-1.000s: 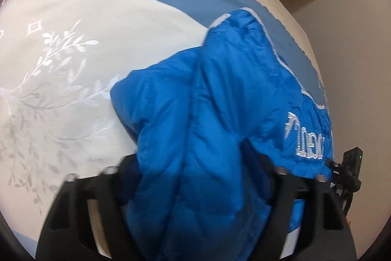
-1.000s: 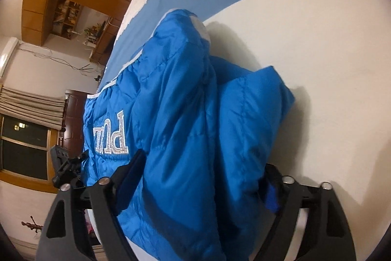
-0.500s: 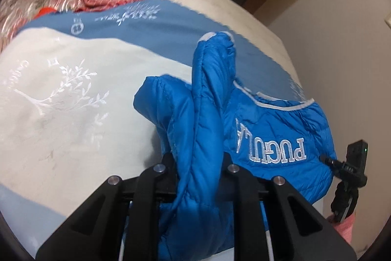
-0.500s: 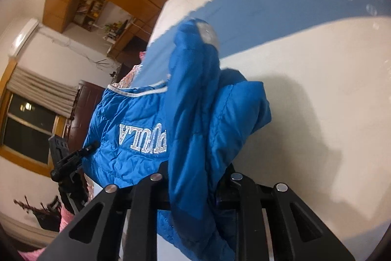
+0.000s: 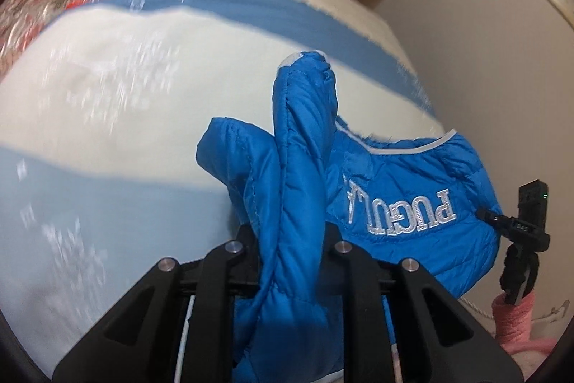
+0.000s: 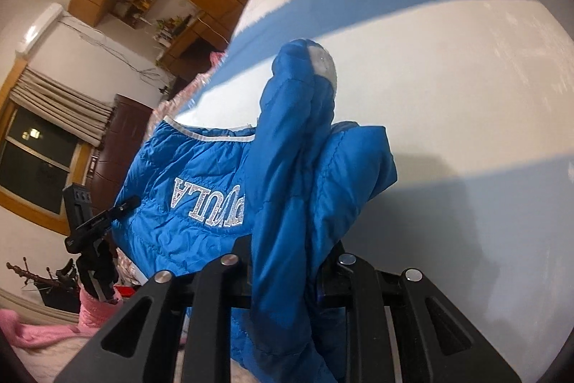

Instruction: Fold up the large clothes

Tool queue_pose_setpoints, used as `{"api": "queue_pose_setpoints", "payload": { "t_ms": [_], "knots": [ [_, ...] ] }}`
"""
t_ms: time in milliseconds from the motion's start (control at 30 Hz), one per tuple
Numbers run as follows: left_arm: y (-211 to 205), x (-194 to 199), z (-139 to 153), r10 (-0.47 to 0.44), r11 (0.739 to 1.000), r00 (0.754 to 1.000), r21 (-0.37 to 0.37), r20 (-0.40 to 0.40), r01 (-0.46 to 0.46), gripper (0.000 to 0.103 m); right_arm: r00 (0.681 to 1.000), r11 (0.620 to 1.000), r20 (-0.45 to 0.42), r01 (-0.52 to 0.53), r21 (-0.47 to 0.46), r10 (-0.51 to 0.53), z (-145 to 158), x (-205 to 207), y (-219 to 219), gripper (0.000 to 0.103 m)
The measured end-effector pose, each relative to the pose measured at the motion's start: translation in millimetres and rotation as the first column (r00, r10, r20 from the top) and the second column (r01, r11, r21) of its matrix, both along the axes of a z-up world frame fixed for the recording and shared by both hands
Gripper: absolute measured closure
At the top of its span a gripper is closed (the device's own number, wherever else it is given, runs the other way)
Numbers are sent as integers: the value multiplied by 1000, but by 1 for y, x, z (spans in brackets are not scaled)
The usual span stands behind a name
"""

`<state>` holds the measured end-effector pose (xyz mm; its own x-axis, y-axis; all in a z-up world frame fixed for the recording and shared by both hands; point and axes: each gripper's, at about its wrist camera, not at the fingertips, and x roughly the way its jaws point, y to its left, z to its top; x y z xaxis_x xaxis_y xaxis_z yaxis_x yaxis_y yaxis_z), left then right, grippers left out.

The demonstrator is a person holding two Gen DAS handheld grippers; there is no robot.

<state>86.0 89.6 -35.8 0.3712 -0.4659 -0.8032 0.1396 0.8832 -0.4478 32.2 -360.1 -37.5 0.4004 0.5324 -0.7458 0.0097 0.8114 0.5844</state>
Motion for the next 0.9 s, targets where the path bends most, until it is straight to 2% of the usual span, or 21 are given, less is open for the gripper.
{"api": "queue_pose_setpoints", "payload": {
  "t_ms": [100, 167, 333, 433, 667, 900],
  "knots": [
    [2, -10, -40, 15, 999, 998, 49, -56, -13, 87, 998, 999, -59, 32, -44, -34, -32, -8, 5, 83],
    [5, -15, -62, 23, 995, 998, 98, -59, -17, 85, 993, 994, -95, 60, -87, -68, -57, -7, 4, 83],
    [14, -20, -90, 22, 996, 997, 92, -68, -16, 77, 979, 989, -151, 121, -90, -133, -98, -5, -4, 78],
    [8, -22, -99, -9, 990, 999, 139, -35, 14, 72, 977, 985, -147, 146, -88, -157, -112, -3, -1, 76],
    [7, -23, -109, -34, 988, 999, 150, -15, 36, 68, 964, 975, -146, 223, -8, -222, -133, -14, -8, 72],
    [4, -29, -109, -13, 986, 1000, 168, 6, 12, 66, 965, 974, -137, 227, 5, -224, -137, -21, -11, 69]
  ]
}}
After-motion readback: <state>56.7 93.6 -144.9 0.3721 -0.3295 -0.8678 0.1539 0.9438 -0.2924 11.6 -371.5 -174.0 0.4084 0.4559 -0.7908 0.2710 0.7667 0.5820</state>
